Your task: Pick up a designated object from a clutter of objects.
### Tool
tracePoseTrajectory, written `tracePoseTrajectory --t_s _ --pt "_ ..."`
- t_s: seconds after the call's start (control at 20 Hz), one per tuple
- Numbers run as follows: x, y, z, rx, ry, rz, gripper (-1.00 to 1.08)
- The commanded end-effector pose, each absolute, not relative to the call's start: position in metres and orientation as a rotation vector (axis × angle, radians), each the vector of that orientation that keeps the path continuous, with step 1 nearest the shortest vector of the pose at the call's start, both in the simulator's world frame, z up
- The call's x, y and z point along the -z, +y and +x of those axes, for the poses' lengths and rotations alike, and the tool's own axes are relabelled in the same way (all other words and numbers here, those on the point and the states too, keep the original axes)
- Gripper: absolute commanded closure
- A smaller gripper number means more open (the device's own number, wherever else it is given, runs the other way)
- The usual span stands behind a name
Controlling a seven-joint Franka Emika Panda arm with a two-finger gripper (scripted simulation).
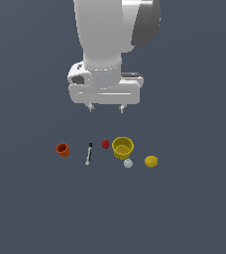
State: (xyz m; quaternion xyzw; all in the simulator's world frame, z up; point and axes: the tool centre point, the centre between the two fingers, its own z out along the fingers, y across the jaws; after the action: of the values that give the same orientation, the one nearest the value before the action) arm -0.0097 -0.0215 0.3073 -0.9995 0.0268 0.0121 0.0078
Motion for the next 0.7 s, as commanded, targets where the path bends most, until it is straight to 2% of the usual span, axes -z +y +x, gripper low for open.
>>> tracePoseTrajectory --t_s 0.0,0.65 --pt "-0.3073 -0.0215 -0.0097 -0.038 0.084 -3.125 -0.92" --pt "-0.3157 -0.016 -0.0158 -0.033 0.034 -3.134 -0.92"
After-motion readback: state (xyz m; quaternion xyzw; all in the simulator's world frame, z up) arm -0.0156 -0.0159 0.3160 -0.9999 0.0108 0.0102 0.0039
